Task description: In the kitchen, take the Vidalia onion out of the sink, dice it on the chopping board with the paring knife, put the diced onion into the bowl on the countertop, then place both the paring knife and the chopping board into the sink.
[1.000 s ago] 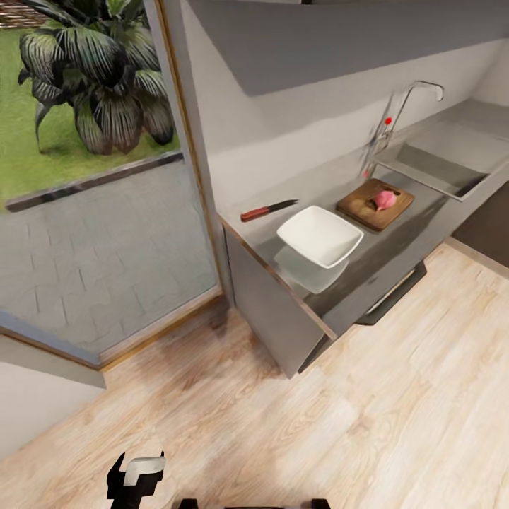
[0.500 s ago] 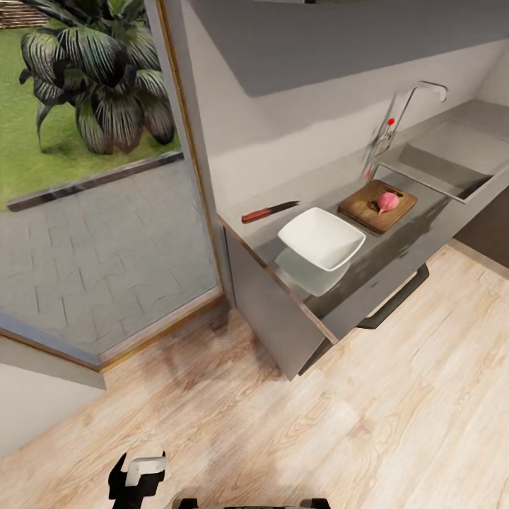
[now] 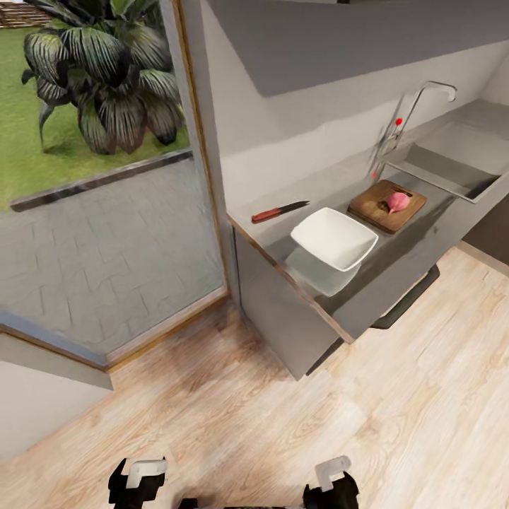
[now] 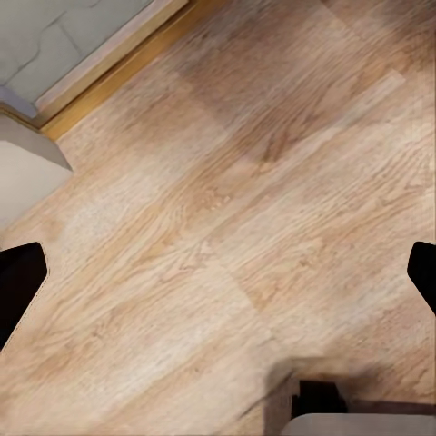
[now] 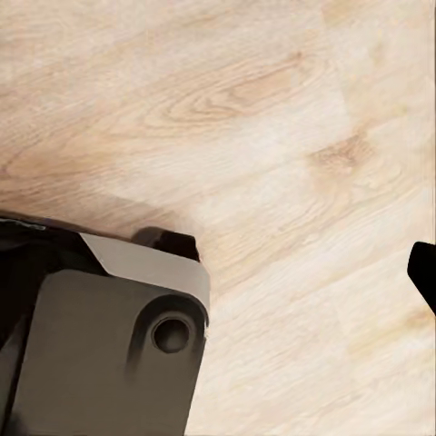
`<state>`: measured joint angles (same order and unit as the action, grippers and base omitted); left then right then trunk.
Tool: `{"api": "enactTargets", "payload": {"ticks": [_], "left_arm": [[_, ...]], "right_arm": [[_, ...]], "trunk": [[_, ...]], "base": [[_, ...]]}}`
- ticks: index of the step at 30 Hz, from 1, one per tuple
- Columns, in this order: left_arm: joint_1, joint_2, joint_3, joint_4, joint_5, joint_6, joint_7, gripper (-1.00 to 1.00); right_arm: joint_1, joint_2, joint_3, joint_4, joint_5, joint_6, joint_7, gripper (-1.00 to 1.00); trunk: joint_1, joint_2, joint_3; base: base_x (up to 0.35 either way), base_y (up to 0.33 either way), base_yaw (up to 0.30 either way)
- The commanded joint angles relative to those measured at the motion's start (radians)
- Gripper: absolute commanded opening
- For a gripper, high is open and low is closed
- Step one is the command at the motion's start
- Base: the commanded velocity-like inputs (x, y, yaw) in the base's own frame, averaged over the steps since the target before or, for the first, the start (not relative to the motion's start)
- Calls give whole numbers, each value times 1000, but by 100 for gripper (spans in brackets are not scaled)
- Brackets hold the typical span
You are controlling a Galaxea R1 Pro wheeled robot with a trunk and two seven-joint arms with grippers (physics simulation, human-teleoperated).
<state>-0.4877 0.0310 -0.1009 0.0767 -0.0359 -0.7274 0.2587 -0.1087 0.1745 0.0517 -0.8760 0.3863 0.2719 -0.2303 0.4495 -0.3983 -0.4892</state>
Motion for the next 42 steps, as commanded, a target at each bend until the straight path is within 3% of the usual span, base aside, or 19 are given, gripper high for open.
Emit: {"api": "enactTargets", "payload": {"ticks": [1,4,5,10,12,17,18,22,24,26,27,31,36,38,42], "left_arm": [[-2,0,-7,3,-3,-4,9,100],[-2,0,-7,3,-2,-3,10,100],[-2,0,-6,3,-1,-2,11,100],[-2,1,-5,3,1,1,13,100],[-2,1,-5,3,6,2,13,100],[-2,1,-5,3,13,2,13,100],[-2,1,-5,3,14,2,13,100],[-2,1,-5,3,19,3,13,100],[-2,1,-5,3,20,3,13,100],[-2,1,-5,3,20,3,13,100],[-2,1,-5,3,24,3,13,100],[-2,1,-5,3,31,3,13,100],[-2,1,-5,3,34,3,13,100],[-2,1,-5,3,34,3,13,100],[-2,2,1,3,34,3,14,100]], "right_arm": [[-18,0,2,-12,12,29,-3,100],[-80,0,2,-25,15,75,-4,100],[-138,0,2,-28,14,131,-4,100],[-247,0,6,-29,13,205,-3,100],[-334,0,44,-30,11,263,-3,100],[-450,0,143,-30,-10,371,-1,100],[-465,0,153,-30,-23,380,-1,100],[-564,0,197,-31,-148,430,-2,100],[-657,0,224,-31,-219,502,0,100],[-705,0,236,-31,-233,525,2,100],[-756,0,256,-31,-243,541,3,100],[-814,0,280,-31,-258,551,8,100],[-873,0,287,-32,-320,569,11,100],[-916,0,288,-33,-369,579,12,100],[-967,0,289,-34,-405,583,12,100]], "trunk": [[0,-2,-1],[0,-2,-1],[0,-2,-1],[0,-2,-1],[0,-2,-1],[0,-2,-1],[0,-2,-1],[0,-2,-1],[0,-2,-1],[0,-2,-1],[0,-2,-1],[0,-2,-1],[0,-2,-1],[0,-2,-1],[0,-2,-1]], "base": [[0,294,0],[0,297,0],[0,299,0],[0,260,0],[0,68,0],[0,23,0],[0,9,0],[0,4,0],[0,1,0],[0,0,0],[0,0,0],[0,75,0],[0,256,0],[0,291,0],[0,298,0]]}}
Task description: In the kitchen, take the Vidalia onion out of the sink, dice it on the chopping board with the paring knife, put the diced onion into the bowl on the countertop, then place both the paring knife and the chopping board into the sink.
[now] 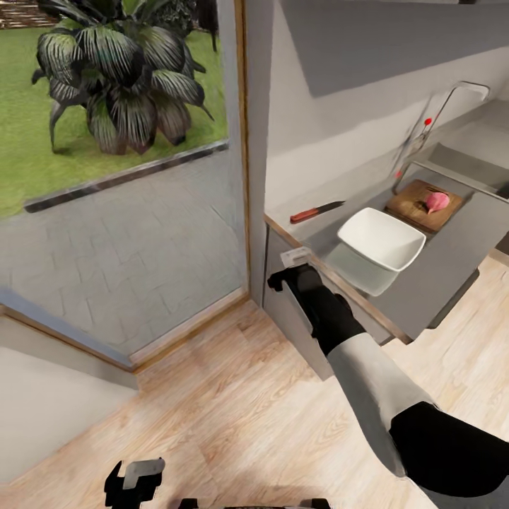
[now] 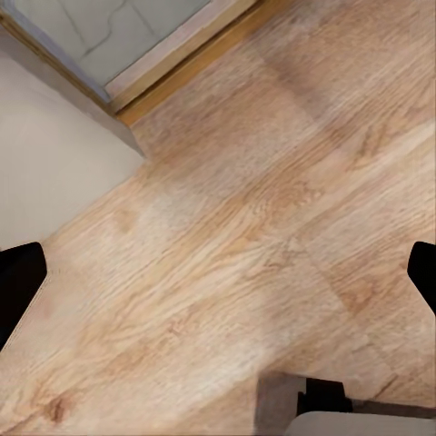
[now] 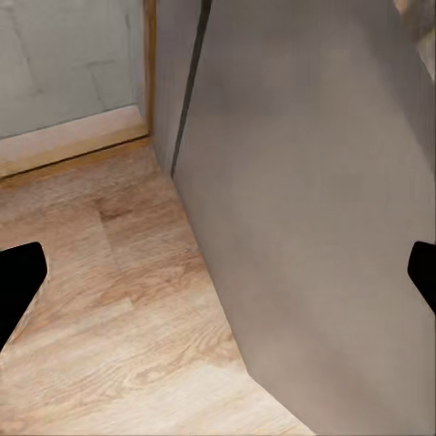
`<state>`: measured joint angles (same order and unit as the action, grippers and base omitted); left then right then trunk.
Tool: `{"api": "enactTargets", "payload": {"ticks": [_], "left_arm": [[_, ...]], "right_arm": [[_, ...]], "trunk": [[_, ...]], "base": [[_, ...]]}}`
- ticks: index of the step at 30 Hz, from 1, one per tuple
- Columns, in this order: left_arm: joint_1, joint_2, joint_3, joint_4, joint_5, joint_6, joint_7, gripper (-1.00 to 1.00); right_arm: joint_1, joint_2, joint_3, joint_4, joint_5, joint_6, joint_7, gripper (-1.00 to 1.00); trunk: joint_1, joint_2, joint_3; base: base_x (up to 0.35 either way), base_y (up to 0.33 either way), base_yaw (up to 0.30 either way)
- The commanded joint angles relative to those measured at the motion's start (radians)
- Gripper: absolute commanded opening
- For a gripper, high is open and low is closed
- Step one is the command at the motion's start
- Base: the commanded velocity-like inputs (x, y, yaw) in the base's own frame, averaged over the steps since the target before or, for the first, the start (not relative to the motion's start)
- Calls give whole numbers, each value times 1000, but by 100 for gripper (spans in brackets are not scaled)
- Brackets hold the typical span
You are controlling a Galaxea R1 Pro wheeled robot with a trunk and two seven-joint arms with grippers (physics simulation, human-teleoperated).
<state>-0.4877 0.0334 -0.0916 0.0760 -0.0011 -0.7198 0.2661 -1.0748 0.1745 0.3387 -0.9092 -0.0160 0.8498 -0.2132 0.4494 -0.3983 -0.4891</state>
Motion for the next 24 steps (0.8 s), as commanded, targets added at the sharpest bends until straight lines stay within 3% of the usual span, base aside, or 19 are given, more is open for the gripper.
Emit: {"api": "enactTargets", "payload": {"ticks": [1,5,10,14,18,24], "left_arm": [[-2,0,-1,4,0,-5,6,100],[-2,0,48,4,0,-5,5,100],[-2,-1,60,4,0,-4,5,100],[-2,-2,62,4,0,-3,5,100],[-2,-1,62,4,0,-3,5,100],[-2,-1,62,4,0,-3,5,100]], "right_arm": [[-19,0,2,0,-15,8,-5,100],[-93,0,2,0,-67,55,3,100],[-130,0,1,-17,-73,71,2,100],[-135,0,-4,-38,-67,73,-53,100],[-135,0,-6,-79,-68,74,-164,100],[-137,0,-6,-131,-68,75,-269,100]], "trunk": [[1,-2,-2],[1,-2,-2],[1,-2,-2],[1,-2,-2],[1,-2,-2],[1,-2,-2]], "base": [[0,300,0],[0,263,0],[0,68,0],[0,3,0],[4,0,0],[93,0,0]]}}
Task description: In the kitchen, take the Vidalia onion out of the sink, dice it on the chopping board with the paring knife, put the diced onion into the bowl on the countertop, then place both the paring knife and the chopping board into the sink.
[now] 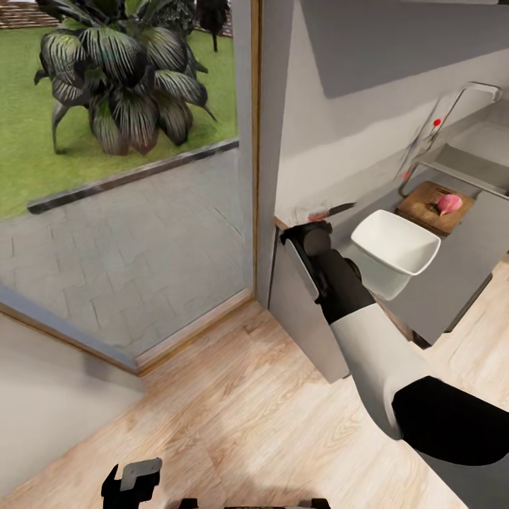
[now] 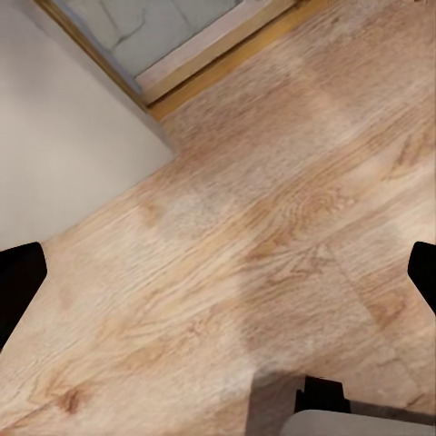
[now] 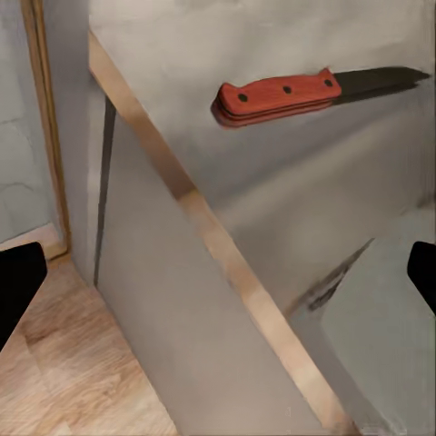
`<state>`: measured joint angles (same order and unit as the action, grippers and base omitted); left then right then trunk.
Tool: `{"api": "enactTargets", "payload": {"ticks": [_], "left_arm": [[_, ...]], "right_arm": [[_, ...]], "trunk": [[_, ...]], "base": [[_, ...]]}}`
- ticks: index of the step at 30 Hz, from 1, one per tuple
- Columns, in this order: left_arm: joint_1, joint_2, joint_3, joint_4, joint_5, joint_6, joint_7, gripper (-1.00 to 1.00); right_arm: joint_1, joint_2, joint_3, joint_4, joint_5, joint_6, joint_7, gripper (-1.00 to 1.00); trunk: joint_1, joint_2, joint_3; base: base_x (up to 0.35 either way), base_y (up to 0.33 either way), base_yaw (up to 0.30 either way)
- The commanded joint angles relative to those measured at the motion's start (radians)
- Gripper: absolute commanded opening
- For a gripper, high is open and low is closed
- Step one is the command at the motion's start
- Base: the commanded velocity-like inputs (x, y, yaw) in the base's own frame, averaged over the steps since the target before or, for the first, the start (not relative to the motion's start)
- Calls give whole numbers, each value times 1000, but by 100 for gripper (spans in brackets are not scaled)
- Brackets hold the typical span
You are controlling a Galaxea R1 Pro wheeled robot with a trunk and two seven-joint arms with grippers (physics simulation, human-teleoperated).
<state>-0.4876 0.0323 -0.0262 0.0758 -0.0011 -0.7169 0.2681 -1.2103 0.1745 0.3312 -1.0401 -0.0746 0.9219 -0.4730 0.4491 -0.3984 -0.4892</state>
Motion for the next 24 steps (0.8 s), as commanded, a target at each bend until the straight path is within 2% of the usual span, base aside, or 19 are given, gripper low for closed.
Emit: {"api": "enactTargets", "payload": {"ticks": [1,6,14,18,19,22,24], "left_arm": [[-2,0,-3,4,0,-6,3,100],[-2,0,-3,4,0,-6,3,100],[-2,0,-3,4,0,-6,3,100],[-2,0,-3,4,0,-6,3,100],[-2,0,-3,4,0,-6,4,100],[-2,0,-3,4,0,-6,3,100],[-2,0,-3,4,0,-6,3,100]], "right_arm": [[-1,0,1,-5,-9,3,-34,100],[-1,0,1,-10,-12,2,-119,100],[-2,0,-6,-4,-14,-2,-132,100],[-2,0,-49,-4,-16,-4,-132,100],[-2,0,-83,-5,-16,-5,-132,100],[-2,0,-143,-8,-16,-7,-131,100],[-2,0,-168,-9,-16,-8,-131,100]], "trunk": [[1,-2,-1],[1,-2,-1],[1,-2,-1],[1,-2,-1],[1,-2,-1],[1,-2,-1],[1,-2,-1]], "base": [[172,0,0],[215,0,0],[302,0,0],[320,0,0],[319,0,0],[193,0,0],[57,0,0]]}}
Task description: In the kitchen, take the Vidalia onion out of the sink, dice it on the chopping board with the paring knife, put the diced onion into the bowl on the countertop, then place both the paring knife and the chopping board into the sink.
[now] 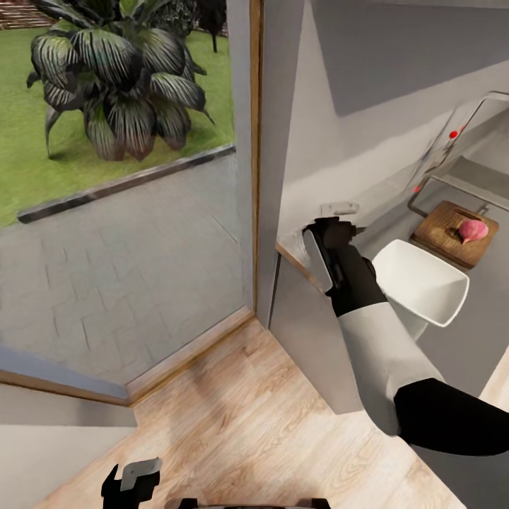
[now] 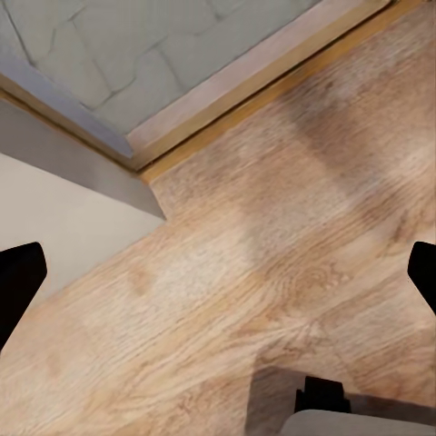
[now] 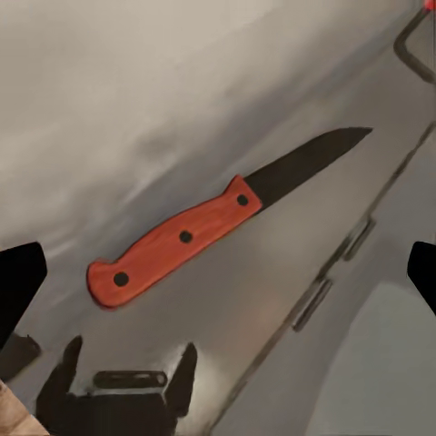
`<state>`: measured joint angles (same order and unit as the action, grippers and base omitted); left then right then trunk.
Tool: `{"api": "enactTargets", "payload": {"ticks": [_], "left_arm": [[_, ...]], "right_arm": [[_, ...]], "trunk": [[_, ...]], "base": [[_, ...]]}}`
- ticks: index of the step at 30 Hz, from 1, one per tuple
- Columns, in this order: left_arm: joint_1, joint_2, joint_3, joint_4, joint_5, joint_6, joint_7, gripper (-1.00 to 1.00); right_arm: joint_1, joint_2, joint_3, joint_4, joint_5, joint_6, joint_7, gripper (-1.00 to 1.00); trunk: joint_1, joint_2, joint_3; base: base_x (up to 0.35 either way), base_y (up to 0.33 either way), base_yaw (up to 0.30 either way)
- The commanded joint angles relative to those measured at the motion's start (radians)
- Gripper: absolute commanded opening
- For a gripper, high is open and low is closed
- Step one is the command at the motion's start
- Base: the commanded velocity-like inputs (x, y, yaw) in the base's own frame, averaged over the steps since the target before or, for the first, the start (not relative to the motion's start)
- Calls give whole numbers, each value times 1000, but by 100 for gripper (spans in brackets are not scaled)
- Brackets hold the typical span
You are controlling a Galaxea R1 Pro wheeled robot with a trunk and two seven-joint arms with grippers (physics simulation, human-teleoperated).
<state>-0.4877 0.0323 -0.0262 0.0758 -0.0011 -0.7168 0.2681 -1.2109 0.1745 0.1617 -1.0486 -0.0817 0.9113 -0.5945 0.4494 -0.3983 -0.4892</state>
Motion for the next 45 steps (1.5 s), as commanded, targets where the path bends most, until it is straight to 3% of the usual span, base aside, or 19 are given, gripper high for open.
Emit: {"api": "enactTargets", "payload": {"ticks": [1,4,11,14,15,16,21,25,27,30,36,41,45], "left_arm": [[-2,0,-3,4,0,-6,3,100],[-2,0,-3,4,0,-6,3,100],[-2,0,-3,4,0,-6,3,100],[-2,0,-3,4,0,-6,3,100],[-2,0,-3,4,0,-6,3,100],[-2,0,-3,4,0,-6,3,100],[-2,0,-3,4,0,-6,3,100],[-2,0,-3,4,0,-6,3,100],[-2,0,-3,4,0,-6,3,100],[-2,0,-3,4,0,-6,3,100],[-2,0,-3,4,0,-6,3,100],[-2,0,-2,4,0,-6,3,100],[-2,0,-2,4,0,-6,3,100]], "right_arm": [[-1,0,-14,0,-9,2,-9,100],[-1,0,-45,0,-10,2,-8,100],[-1,0,-52,2,-10,0,-8,100],[0,0,-53,4,-36,0,-9,100],[0,0,-54,5,-88,0,-11,100],[1,0,-54,5,-107,0,-12,100],[1,0,-55,7,-134,0,-13,100],[3,0,-70,11,-139,-4,-25,100],[5,0,-122,16,-140,-22,-55,100],[9,0,-163,21,-142,-35,-76,100],[11,0,-171,83,-143,-77,-79,100],[11,0,-177,177,-146,-154,-78,100],[11,0,-177,186,-148,-160,-77,100]], "trunk": [[1,-2,-1],[1,-2,-1],[1,-2,-1],[1,-2,-1],[1,-2,-1],[1,-2,-1],[1,-2,-1],[1,-2,-1],[1,-2,-1],[1,-2,-1],[1,-2,-1],[1,-2,-1],[1,-2,-1]], "base": [[33,0,0],[31,0,0],[157,-6,0],[277,-89,0],[290,-112,0],[292,-120,0],[178,-81,0],[37,-17,0],[7,-3,0],[2,-1,0],[0,0,0],[0,0,0],[0,0,0]]}}
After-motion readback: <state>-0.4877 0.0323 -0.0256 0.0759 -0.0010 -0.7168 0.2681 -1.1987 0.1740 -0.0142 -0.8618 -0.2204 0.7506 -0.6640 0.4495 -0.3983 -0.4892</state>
